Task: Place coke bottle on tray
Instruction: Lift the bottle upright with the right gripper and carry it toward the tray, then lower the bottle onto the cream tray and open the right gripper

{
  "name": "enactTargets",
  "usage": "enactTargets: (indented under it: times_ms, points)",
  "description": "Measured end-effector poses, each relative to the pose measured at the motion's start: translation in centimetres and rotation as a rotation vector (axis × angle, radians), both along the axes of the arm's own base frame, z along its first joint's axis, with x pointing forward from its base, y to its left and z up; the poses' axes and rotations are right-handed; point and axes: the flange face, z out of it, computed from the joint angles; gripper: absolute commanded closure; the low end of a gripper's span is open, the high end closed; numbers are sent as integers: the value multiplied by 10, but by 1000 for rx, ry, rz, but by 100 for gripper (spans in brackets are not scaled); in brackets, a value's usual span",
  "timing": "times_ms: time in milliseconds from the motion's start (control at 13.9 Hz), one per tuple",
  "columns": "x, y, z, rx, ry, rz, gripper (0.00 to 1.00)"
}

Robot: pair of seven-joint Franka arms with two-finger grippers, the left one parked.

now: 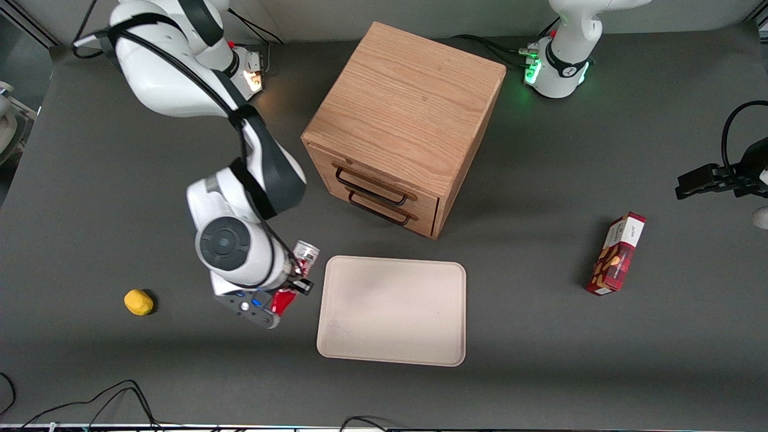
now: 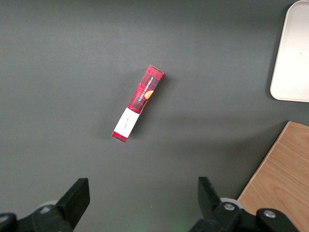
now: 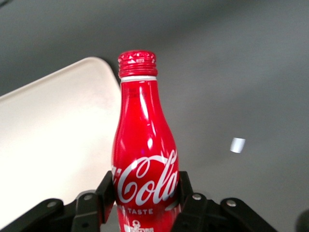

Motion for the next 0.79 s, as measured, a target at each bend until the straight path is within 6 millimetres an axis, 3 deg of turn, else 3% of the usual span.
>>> enactTargets:
  times_ms: [144,359,575,791]
  points:
    - [2,16,-41,5,-9,70,100]
    - [4,23,-94,-3,-3,218,100]
    - [10,19,-122,-4,-24,269,100]
    - [14,22,-133,-1,-72,297,100]
